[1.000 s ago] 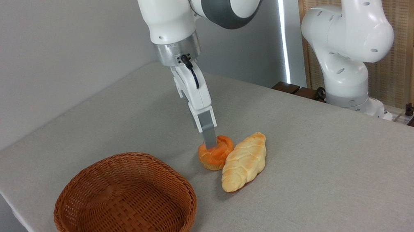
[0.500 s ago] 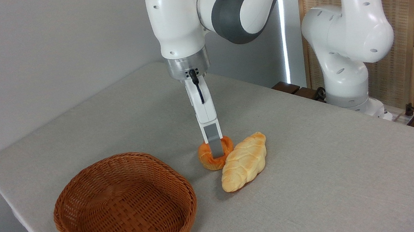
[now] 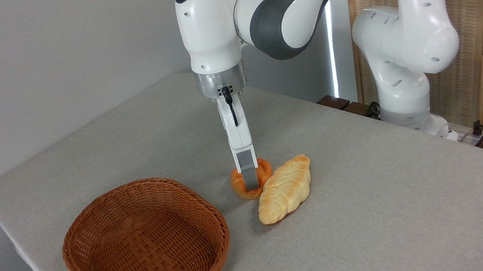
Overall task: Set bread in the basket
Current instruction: 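Close the gripper around the orange roll, then lift the roll and carry it over the wicker basket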
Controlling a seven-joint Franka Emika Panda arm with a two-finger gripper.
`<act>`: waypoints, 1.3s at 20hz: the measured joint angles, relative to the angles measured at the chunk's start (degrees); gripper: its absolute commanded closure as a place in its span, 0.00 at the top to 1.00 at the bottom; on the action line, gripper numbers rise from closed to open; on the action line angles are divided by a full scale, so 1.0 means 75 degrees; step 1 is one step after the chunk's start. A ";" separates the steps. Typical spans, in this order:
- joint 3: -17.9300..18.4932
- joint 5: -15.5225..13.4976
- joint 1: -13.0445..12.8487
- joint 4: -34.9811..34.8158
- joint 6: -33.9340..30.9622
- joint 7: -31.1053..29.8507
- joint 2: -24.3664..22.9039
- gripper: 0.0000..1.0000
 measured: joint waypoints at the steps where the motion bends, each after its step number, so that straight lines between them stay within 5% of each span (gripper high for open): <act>1: 0.0000 0.0000 -0.0001 0.0000 0.0000 0.0000 0.0000 0.47; 22: 0.0000 -0.0003 -0.0002 0.0009 0.0000 0.0000 -0.0017 0.44; 26: 0.0002 -0.0443 -0.0002 0.0248 -0.0015 -0.0001 -0.0140 0.44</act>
